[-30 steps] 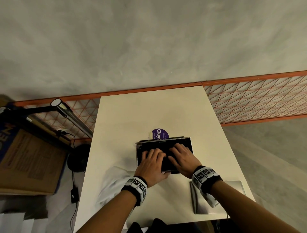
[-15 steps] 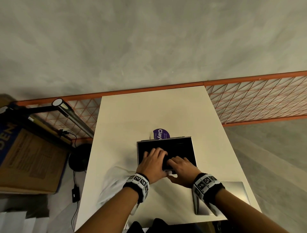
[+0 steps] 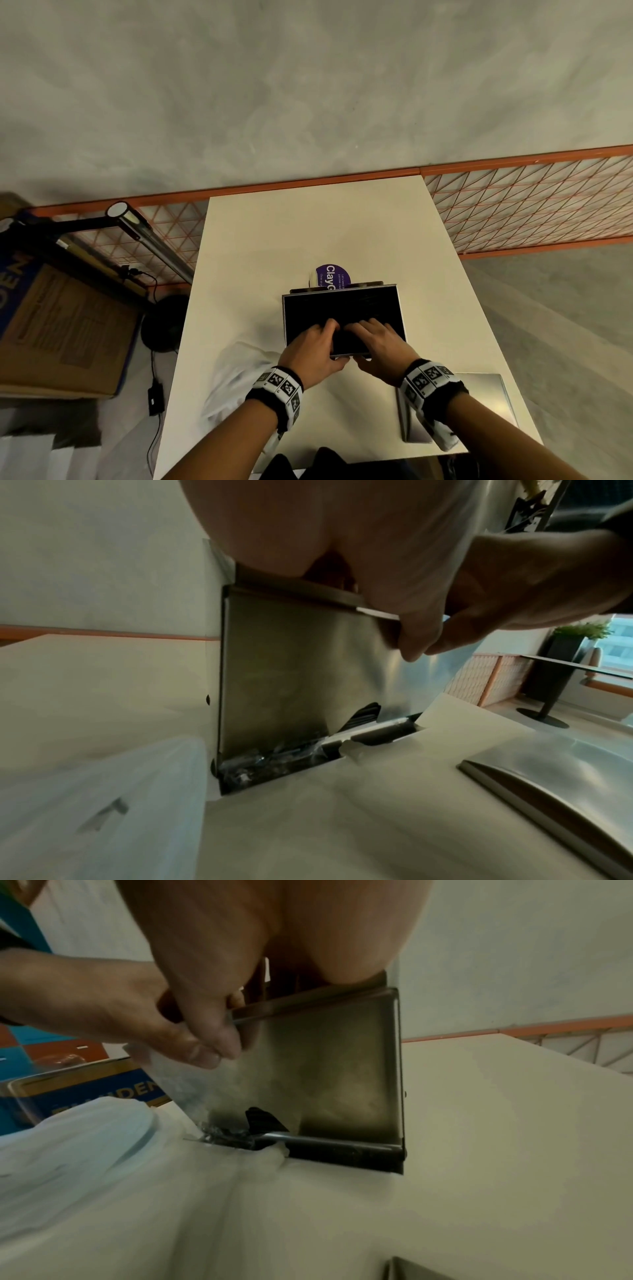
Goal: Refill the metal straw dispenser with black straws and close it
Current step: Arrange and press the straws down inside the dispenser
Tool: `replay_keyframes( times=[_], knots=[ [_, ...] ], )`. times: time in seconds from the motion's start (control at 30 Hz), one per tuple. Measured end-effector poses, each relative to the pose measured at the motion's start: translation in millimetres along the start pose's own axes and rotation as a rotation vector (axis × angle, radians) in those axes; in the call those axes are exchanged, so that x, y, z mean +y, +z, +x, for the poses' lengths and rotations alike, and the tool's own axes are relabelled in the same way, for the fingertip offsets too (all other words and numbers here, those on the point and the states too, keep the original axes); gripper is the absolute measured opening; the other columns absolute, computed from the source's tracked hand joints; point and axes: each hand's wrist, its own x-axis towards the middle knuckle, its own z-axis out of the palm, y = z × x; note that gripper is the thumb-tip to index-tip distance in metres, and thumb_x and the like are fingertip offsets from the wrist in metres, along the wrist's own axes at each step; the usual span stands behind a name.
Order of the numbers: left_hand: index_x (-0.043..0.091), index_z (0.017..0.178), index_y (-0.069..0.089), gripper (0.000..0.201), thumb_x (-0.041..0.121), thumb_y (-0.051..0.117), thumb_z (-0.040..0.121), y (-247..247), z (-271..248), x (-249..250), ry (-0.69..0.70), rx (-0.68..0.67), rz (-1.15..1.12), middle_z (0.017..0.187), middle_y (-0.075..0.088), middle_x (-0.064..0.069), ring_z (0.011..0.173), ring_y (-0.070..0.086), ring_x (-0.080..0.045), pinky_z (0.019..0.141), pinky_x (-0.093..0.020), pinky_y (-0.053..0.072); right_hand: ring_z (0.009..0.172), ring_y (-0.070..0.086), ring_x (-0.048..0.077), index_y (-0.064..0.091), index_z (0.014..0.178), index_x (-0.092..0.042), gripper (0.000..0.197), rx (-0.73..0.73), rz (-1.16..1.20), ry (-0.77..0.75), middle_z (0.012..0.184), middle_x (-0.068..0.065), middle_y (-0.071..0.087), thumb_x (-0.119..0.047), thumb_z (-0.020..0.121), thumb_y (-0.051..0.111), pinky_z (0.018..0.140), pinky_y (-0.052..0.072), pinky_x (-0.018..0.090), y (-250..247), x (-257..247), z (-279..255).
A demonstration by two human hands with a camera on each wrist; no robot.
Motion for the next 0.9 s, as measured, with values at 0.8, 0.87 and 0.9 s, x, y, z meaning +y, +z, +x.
replay_keyframes(
  times=[0.8, 0.87, 0.9],
  knots=[
    [0.030, 0.119, 0.054, 0.040, 0.049, 0.069, 0.087, -4.2, 3.2, -3.1, -0.026, -0.114, -0.089, 0.112, 0.070, 0.005, 0.101, 0.069, -0.020, 0.086, -0.037, 0.059, 0.116, 0.054, 0.018, 0.037, 0.136, -0.035, 0.052, -0.098, 0.010, 0.073, 0.125, -0.006, 0.062, -0.030, 0.088, 0.056, 0.096, 0.046, 0.038, -5.2, -7.5, 1.1],
    [0.031, 0.122, 0.053, 0.043, 0.048, 0.070, 0.086, -2.9, 1.5, -2.2, -0.026, -0.100, -0.102, 0.119, 0.069, 0.006, 0.108, 0.068, -0.018, 0.090, -0.035, 0.058, 0.116, 0.056, 0.020, 0.034, 0.138, -0.035, 0.054, -0.117, 0.021, 0.087, 0.124, -0.002, 0.062, -0.028, 0.089, 0.055, 0.098, 0.046, 0.038, -6.0, -9.3, 1.4],
    [0.032, 0.124, 0.053, 0.044, 0.047, 0.071, 0.086, -2.1, 0.8, -1.7, -0.022, -0.099, -0.114, 0.122, 0.067, 0.007, 0.111, 0.067, -0.017, 0.093, -0.034, 0.057, 0.117, 0.056, 0.021, 0.033, 0.139, -0.035, 0.056, -0.129, 0.023, 0.101, 0.124, 0.000, 0.062, -0.028, 0.089, 0.055, 0.100, 0.045, 0.039, -6.2, -10.0, 1.2]
  ],
)
